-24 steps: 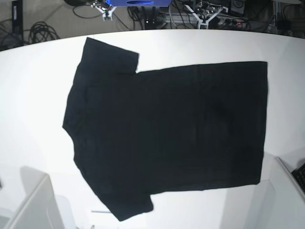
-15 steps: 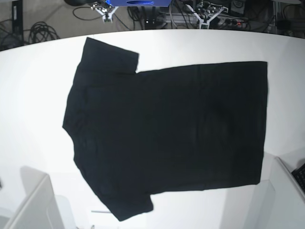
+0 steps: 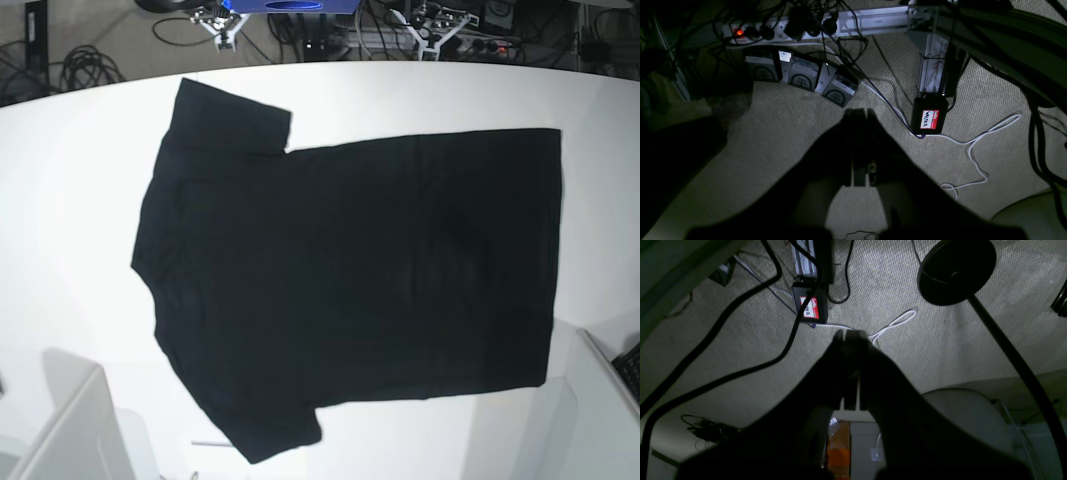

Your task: Fold the T-shirt properly

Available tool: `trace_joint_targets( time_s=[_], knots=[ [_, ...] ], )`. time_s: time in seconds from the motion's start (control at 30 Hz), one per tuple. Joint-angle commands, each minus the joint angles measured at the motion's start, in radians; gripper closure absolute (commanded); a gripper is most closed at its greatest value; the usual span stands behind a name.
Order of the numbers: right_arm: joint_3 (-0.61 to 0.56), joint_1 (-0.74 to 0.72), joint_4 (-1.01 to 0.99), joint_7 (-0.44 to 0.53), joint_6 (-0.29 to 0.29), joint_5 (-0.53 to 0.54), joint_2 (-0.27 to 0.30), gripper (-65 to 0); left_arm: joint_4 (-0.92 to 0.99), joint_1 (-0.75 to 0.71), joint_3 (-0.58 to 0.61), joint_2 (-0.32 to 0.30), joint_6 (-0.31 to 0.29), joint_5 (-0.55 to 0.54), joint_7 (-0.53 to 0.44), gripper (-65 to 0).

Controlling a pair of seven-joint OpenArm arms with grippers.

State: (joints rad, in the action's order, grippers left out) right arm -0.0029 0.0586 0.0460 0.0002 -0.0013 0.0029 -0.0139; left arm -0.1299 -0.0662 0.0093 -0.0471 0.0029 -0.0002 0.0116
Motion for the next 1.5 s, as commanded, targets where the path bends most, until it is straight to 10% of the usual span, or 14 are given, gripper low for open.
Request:
trace_joint_targets(
  time_s=[0.0,0.57,1.07,1.47],
  knots=[
    [-0.001,0.002,-0.001,-0.002,-0.006,0.001,0.004,0.0,-0.001,-0.001,0.002,-0.001,0.004,0.006,-0.002,0.0],
    [0.005,0.083,0.139,-0.001,-0.006,0.004,0.004,0.0,-0.029,-0.054,0.002,-0.006,0.004,0.006,-0.012,0.0],
    [0.010,0.453,0.613,-0.015,-0.006,0.007,0.019,0.0,-0.609,-0.453,-0.009,-0.144,0.003,-0.005,-0.012,0.0],
    [0.202,0.763,1.276,-0.211,-0.006,0.007,0.015,0.0,-1.147,-0.783,-0.188,-0.176,0.003,-0.008,-0.012,0.0]
  ],
)
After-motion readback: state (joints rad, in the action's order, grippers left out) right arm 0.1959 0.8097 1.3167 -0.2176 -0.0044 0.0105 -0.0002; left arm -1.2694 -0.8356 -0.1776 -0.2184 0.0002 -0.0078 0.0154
